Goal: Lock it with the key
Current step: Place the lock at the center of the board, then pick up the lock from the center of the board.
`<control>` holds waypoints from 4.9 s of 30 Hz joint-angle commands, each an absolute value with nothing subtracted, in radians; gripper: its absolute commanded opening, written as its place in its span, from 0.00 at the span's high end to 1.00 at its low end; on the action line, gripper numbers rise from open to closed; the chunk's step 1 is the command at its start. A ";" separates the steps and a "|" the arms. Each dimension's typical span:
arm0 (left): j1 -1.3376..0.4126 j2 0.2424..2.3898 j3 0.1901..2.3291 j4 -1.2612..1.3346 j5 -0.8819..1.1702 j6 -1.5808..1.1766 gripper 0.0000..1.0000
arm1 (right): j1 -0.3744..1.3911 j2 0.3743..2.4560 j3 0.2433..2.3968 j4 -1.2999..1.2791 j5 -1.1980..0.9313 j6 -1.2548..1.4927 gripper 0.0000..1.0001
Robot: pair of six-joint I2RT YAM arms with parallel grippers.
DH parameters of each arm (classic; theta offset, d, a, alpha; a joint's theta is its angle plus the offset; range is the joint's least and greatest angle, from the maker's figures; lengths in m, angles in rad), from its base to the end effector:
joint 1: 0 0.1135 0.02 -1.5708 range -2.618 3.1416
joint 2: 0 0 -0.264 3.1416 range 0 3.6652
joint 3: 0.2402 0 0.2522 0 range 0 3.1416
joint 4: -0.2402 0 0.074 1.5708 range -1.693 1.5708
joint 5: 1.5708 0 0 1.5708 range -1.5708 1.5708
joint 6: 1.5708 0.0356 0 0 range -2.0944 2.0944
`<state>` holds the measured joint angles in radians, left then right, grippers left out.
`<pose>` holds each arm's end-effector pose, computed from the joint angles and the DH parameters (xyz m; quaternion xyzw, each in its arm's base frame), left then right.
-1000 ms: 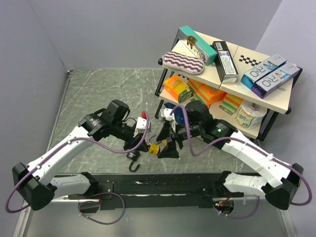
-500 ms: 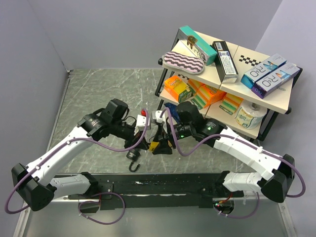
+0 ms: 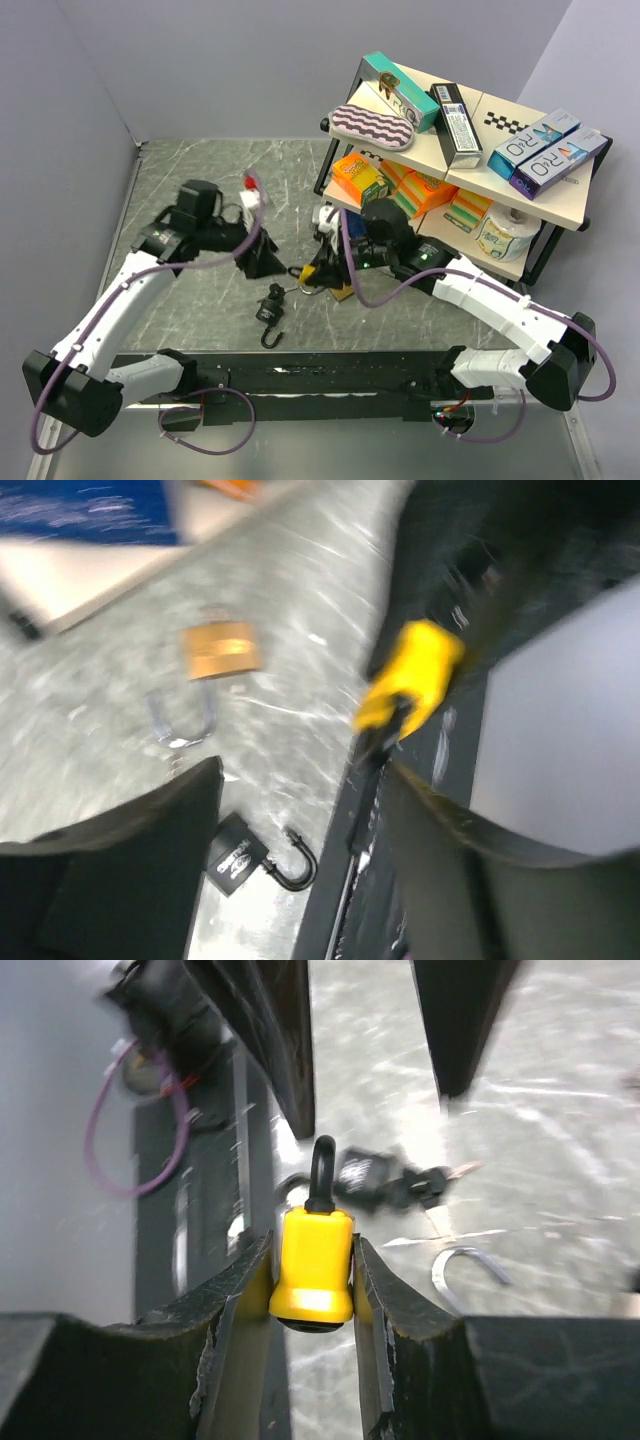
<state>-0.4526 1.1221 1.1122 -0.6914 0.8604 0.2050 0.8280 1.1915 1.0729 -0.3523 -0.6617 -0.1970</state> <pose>0.1908 -0.1228 0.3462 0.4324 0.7235 -0.4226 0.3332 0.1621 0.2089 0.3430 -0.5433 0.6195 0.4167 0.3840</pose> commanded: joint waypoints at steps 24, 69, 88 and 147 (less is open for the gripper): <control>-0.189 1.066 1.066 -0.259 0.673 -0.916 0.12 | 0.933 1.462 1.364 0.224 -0.083 0.084 1.00; -0.054 1.972 1.632 -0.799 0.126 -0.232 0.99 | 0.828 1.121 1.009 -0.098 -0.356 -0.124 0.01; -0.098 2.183 1.701 -0.739 0.078 -0.239 0.68 | 0.802 1.158 1.035 -0.161 -0.468 -0.133 0.01; 0.236 1.189 1.195 -0.698 0.716 -0.281 0.04 | 1.023 2.080 1.560 -0.753 -0.706 -1.494 0.04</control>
